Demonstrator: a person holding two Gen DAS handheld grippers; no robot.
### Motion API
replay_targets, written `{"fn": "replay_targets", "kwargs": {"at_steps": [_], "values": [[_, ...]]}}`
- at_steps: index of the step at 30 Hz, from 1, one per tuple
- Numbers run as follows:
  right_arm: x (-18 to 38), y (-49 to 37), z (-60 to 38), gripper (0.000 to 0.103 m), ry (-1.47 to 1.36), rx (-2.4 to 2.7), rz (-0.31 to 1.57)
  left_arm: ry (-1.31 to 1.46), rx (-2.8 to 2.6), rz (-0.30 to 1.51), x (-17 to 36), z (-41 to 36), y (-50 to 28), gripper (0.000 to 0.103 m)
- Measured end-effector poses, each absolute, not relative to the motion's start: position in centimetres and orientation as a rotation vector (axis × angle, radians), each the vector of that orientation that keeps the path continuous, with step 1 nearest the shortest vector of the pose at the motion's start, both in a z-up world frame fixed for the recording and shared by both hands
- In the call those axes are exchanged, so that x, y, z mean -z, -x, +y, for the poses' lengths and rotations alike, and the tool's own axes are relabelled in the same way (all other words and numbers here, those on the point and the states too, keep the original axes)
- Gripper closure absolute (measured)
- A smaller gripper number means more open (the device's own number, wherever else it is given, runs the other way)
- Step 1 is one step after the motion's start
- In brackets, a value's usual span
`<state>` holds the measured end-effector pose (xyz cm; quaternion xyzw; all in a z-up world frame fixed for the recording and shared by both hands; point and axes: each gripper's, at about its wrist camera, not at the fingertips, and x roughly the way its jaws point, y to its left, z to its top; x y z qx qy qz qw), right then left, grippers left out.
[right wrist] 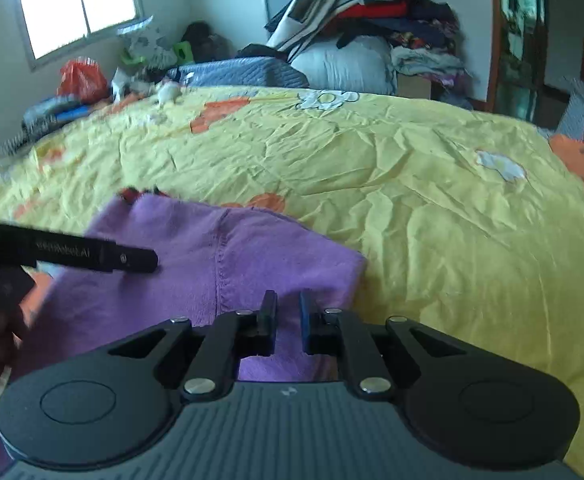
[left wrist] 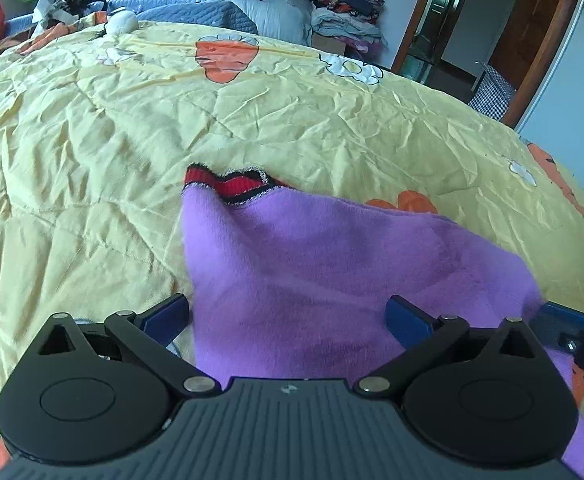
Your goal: Fold small clothes
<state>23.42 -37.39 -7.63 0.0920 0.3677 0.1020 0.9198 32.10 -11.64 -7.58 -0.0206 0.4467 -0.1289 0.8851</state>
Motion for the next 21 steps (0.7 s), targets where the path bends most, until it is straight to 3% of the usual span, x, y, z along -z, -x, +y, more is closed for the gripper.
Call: {"fn": "replay_targets", "kwargs": {"at_steps": [3,6,10,15,21], "values": [[7.7,-22.1,-38.4,0.043,-0.23,-0.201,0.761,0.054,0.275,0.934,7.6,-11.3,-32.1,0.0],[8.0,-20.4,-39.3,0.043,-0.261,-0.212,0.77,0.066,0.277,0.933,7.3,-10.7,-31.2,0.0],[8.8,-18.7,-40.9,0.03,-0.346,-0.258,0.797,0.057,0.288,0.929,6.7,-10.1,-29.5,0.0],[10.1,-18.3,-42.0,0.029,-0.445,-0.36,0.83,0.136,0.374,0.978,6.8,-8.5,-26.6,0.0],[11.2,-18.5,-41.7,0.027,-0.531,-0.576,0.839,0.438,0.617,1.037,8.3,-4.8,-24.0,0.0]]}}
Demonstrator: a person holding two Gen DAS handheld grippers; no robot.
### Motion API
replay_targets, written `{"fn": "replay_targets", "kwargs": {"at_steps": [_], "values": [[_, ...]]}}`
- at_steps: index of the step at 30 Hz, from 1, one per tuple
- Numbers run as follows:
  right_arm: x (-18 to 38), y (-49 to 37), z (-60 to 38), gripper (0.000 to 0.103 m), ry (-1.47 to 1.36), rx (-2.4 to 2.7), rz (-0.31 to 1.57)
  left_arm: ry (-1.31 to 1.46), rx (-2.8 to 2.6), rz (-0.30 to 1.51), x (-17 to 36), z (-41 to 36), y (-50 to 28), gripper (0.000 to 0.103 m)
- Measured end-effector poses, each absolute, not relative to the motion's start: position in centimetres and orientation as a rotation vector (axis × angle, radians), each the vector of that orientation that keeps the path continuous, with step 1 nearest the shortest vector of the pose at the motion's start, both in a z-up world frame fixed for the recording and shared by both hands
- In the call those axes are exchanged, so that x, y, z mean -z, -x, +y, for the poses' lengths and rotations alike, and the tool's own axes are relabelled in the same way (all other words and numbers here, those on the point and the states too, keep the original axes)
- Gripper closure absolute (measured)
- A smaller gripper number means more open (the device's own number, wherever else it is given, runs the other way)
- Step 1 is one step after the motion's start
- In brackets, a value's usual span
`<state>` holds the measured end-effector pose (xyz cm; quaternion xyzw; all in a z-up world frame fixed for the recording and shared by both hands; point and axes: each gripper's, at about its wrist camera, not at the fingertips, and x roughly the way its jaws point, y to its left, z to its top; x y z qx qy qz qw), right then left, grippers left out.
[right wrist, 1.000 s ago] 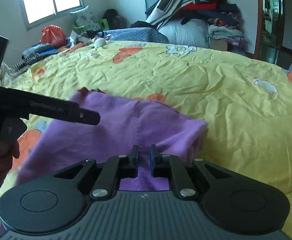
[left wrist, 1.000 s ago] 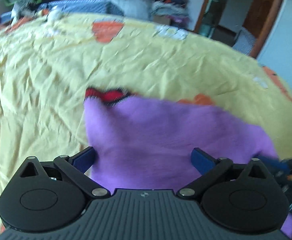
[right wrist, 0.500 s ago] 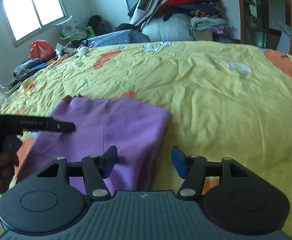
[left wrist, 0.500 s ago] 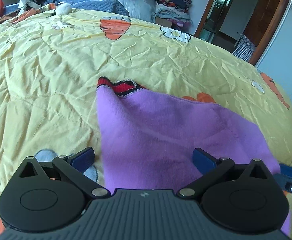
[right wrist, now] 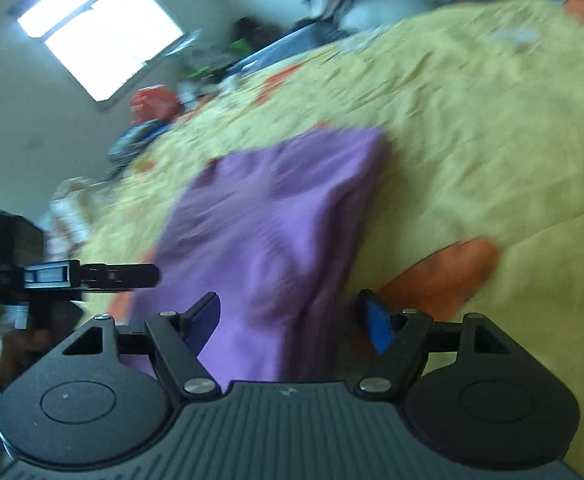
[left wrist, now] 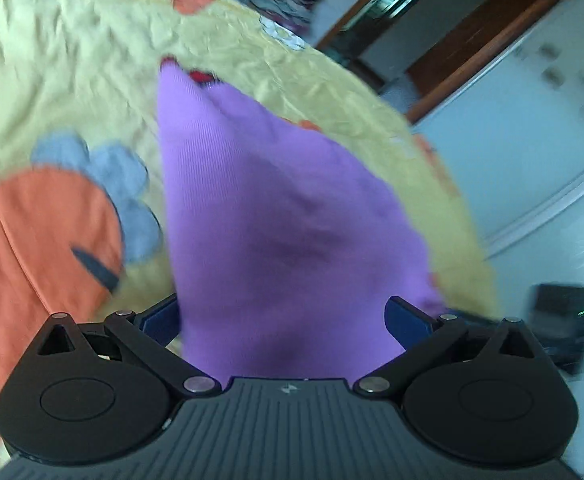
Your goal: Fold small clothes
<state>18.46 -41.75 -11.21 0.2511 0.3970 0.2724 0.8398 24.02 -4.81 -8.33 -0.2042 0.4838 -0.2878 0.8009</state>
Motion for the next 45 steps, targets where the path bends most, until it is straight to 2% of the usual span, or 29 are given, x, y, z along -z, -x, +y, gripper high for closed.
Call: {"fn": "replay_targets", "kwargs": {"at_steps": [6,14,15,16,17,18,19,20,21,26,38,44,45], "values": [[12.1,-19.3,-43.3,0.028,-0.643,-0.638,0.833,0.754,0.702,1.104,10.5,-1.7,-26.6,0.0],[12.4,-22.8,-42.4,0.029,-0.682,-0.691,0.856,0.809,0.716,1.203,10.7,-3.3,-31.3,0.002],[12.2,-23.1,-41.9,0.029,-0.661,-0.693,0.861,0.802,0.702,1.21,10.7,-3.4,-31.6,0.006],[12.0,-23.3,-41.2,0.028,-0.637,-0.692,0.861,0.779,0.678,1.216,10.7,-3.6,-31.6,0.025],[11.8,-23.1,-40.7,0.028,-0.607,-0.683,0.859,0.733,0.647,1.233,10.5,-3.9,-31.7,0.04],[11.5,-22.8,-40.2,0.03,-0.568,-0.666,0.856,0.674,0.615,1.25,10.3,-4.1,-31.7,0.067],[11.2,-22.5,-39.7,0.038,-0.524,-0.637,0.853,0.65,0.599,1.26,10.3,-4.1,-31.7,0.072],[10.9,-22.2,-39.2,0.046,-0.487,-0.595,0.853,0.651,0.594,1.262,10.4,-3.8,-31.6,0.072],[10.9,-22.0,-38.9,0.058,-0.47,-0.568,0.856,0.634,0.589,1.259,10.3,-3.7,-31.5,0.073],[9.7,-20.3,-37.5,0.08,-0.44,-0.496,0.832,0.469,0.573,1.209,8.4,-5.4,-30.9,0.077],[5.5,-13.9,-33.3,0.083,-0.534,-0.561,0.742,0.43,0.581,1.194,3.5,-0.3,-25.8,0.077],[6.7,-10.0,-31.1,0.082,-0.544,-0.577,0.759,0.455,0.551,1.22,5.8,2.5,-21.3,0.075],[7.5,-9.9,-31.0,0.079,-0.56,-0.564,0.781,0.462,0.534,1.233,6.7,2.8,-21.1,0.074]]}}
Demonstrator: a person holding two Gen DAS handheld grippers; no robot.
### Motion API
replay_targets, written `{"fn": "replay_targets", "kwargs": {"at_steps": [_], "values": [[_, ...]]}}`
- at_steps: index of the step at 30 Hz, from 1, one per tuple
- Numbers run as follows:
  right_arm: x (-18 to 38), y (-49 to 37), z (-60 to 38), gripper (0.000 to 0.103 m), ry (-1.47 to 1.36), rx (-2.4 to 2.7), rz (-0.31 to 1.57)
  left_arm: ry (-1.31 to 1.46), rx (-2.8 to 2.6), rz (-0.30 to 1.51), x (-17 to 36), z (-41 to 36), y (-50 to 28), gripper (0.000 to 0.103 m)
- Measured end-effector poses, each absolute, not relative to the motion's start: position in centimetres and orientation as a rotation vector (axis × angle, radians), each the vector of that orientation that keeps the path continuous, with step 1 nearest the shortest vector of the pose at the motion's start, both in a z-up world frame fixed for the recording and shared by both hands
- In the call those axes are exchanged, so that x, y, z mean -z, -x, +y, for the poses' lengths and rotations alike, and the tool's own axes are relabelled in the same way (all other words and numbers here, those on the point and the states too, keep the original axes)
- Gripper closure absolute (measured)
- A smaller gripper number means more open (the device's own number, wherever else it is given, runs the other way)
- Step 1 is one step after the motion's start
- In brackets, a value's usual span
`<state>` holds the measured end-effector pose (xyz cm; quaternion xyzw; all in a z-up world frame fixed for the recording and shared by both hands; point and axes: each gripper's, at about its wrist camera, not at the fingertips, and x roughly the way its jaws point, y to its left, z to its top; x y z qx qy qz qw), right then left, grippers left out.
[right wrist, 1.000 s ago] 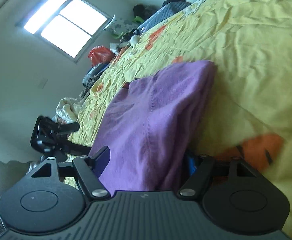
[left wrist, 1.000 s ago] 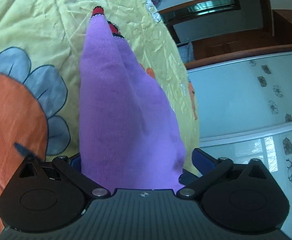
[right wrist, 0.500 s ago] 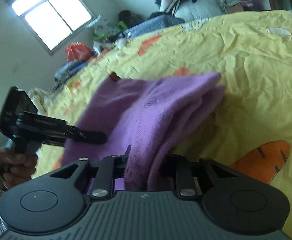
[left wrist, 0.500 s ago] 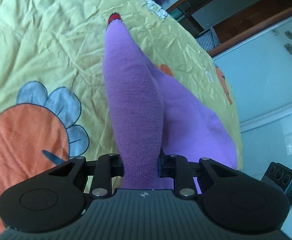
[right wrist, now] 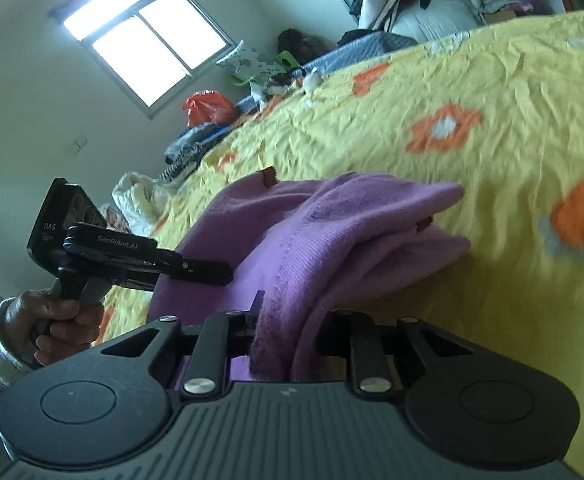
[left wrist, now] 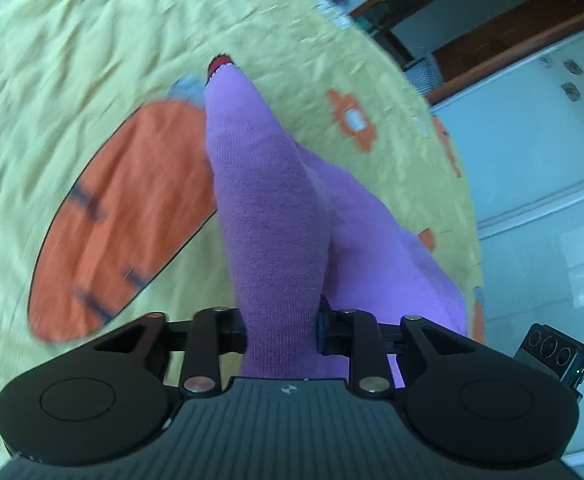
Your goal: Fold small clothes
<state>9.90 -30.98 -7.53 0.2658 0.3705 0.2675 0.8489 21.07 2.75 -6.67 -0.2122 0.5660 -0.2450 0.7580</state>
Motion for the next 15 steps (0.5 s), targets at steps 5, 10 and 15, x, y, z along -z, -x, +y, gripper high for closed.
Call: {"fn": "replay_targets", "kwargs": {"at_steps": [5,10,15], "values": [[8.6,-7.0,-30.8,0.003,-0.505,-0.474,0.808,0.545,0.506,1.178,8.2,5.4,-17.4,0.037],[8.3,-0.4,-32.1,0.003,-0.391,-0.486,0.746,0.553,0.527,1.131,8.3,6.4,-10.8,0.017],[9.7,2.8,-31.1,0.082,-0.281,-0.48,0.756,0.547,0.531,1.062,8.5,6.1,-6.7,0.031]]}}
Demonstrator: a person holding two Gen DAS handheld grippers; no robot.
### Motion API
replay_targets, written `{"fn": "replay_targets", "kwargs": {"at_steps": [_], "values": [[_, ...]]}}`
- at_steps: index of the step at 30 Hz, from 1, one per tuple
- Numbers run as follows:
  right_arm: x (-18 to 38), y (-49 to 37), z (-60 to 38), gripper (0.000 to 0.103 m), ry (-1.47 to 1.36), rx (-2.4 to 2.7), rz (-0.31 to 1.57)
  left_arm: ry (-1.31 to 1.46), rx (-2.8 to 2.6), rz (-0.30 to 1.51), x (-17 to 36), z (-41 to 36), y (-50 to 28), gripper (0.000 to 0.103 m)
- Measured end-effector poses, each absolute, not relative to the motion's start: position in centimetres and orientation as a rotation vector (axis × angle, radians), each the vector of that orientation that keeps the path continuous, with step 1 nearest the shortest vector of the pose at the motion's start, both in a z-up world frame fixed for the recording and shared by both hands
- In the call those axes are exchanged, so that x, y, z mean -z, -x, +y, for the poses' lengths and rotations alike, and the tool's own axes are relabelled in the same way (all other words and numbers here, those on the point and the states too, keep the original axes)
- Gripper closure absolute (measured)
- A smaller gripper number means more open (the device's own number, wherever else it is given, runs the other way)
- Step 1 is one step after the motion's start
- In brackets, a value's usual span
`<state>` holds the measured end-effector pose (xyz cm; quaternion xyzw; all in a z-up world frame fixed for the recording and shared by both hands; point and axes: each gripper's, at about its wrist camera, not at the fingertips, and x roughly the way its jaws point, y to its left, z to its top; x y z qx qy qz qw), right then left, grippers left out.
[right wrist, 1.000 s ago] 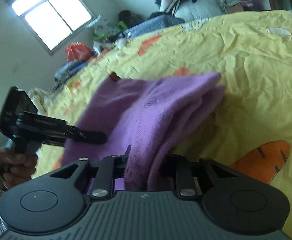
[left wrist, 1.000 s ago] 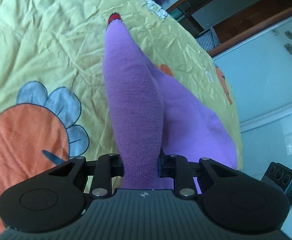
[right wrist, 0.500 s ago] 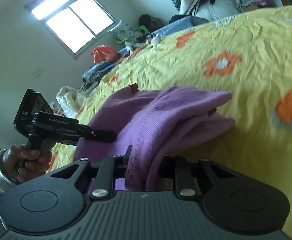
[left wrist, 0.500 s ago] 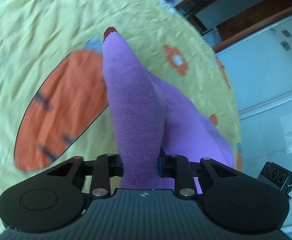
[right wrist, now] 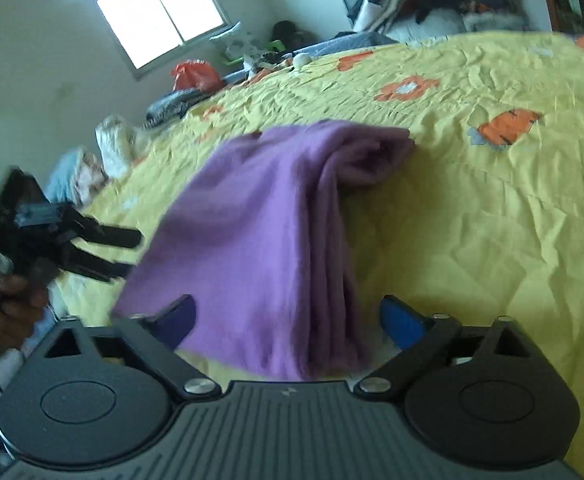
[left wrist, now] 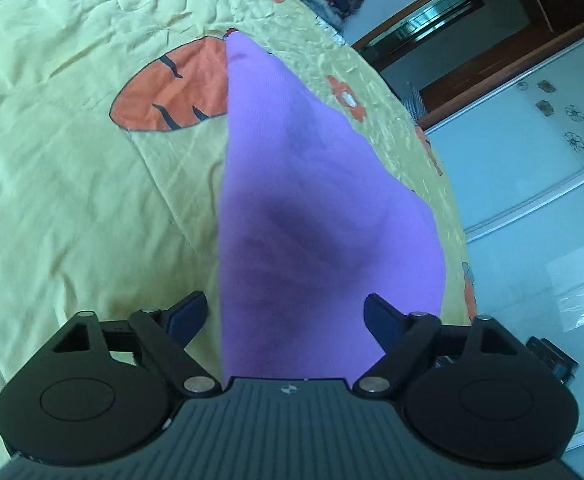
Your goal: Fold small clothes
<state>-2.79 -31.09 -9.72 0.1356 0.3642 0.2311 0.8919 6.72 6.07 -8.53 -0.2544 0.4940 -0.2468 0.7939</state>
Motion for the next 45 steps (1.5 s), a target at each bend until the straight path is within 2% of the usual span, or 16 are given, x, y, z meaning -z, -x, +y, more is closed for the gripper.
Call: {"fn": "replay_targets", "kwargs": {"at_steps": [1,3,5,10,14,18,20,21,22,24,28,33,35,36,37,45], "values": [[10.0,2.6,-31.2,0.088,-0.302,-0.464,0.768,0.556,0.548,1.084,8.9,5.7,-6.5,0.055],[9.6,2.8,-31.3,0.089,-0.314,-0.464,0.791,0.548,0.569,1.133,9.3,5.5,-6.5,0.071],[9.0,3.6,-31.3,0.089,-0.314,-0.501,0.809,0.57,0.586,1.158,9.5,6.4,-6.4,0.071],[8.6,3.8,-32.5,0.089,-0.491,-0.583,0.803,0.669,0.615,1.206,10.1,8.1,-7.2,0.087],[8.1,4.6,-33.7,0.089,-0.615,-0.613,0.764,0.746,0.654,1.211,9.5,9.0,-5.9,0.087],[8.2,5.5,-33.4,0.085,-0.483,-0.514,0.819,0.657,0.607,1.256,10.2,10.1,-4.9,0.083],[8.3,5.2,-33.7,0.05,-0.426,-0.463,0.847,0.592,0.571,1.228,9.2,10.8,-4.9,0.07],[8.0,5.0,-34.2,0.015,-0.424,-0.43,0.815,0.547,0.56,1.189,8.1,11.0,-5.2,0.059],[7.4,4.7,-34.8,0.001,-0.436,-0.408,0.763,0.505,0.549,1.145,7.0,11.1,-5.7,0.045],[7.1,2.3,-36.4,0.001,-0.519,-0.421,0.709,0.459,0.537,1.051,5.0,10.8,-8.0,0.031],[10.1,-6.2,-38.8,0.003,-0.764,-0.433,0.761,0.458,0.521,1.001,4.9,8.9,-16.0,0.022],[11.4,-12.5,-37.8,0.007,-0.822,-0.487,0.816,0.447,0.504,1.045,7.6,5.6,-23.1,0.023],[11.2,-13.7,-37.1,0.035,-0.769,-0.477,0.831,0.427,0.521,1.031,7.8,4.5,-24.2,0.049],[11.1,-14.1,-36.7,0.086,-0.727,-0.473,0.85,0.414,0.51,1.05,8.0,4.0,-24.5,0.084],[11.0,-14.4,-36.0,0.091,-0.66,-0.455,0.857,0.402,0.491,1.055,8.1,3.7,-24.7,0.089],[6.0,-13.1,-32.1,0.093,-0.323,-0.403,0.655,0.104,0.394,0.838,5.0,2.1,-22.7,0.1]]}}
